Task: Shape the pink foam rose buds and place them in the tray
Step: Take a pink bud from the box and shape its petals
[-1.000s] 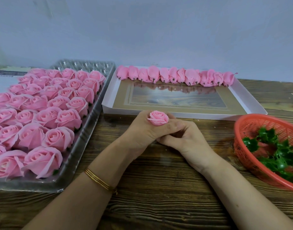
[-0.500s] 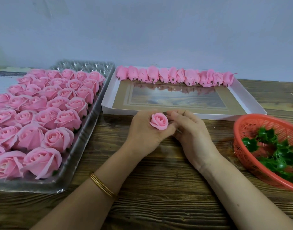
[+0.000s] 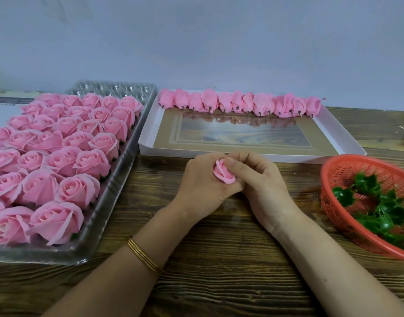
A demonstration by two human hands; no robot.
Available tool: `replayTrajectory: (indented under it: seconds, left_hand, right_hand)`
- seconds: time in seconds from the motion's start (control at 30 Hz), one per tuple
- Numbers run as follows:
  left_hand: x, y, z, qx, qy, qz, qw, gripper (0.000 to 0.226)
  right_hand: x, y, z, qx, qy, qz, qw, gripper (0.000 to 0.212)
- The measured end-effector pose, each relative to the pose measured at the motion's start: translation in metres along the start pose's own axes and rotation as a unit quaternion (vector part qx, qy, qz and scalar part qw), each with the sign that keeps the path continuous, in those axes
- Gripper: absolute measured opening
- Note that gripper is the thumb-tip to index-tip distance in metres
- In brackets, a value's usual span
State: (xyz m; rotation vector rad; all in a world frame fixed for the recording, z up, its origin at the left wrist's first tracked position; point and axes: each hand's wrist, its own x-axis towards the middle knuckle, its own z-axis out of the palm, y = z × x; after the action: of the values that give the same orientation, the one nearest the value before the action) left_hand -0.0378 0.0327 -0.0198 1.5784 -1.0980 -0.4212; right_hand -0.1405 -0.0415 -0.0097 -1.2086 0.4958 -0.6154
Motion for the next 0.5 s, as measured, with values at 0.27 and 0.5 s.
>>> replayTrajectory:
  seconds: [0.27,0.5]
  left_hand:
    - [-0.0002,-0.0016,-0.0013,0.000,-0.009,-0.004,1.000,0.027]
    - [-0.0014,0.0007,-0.0028,0.011,-0.019,0.001,1.000,0.019]
  right_hand:
    - [0.0008,0.0001,-0.0006,0.011,-0.003,-0.004,1.000,0.030]
    - [0.0005,0.0001,-0.0022,0.011,-0.015,0.001,1.000,0.035]
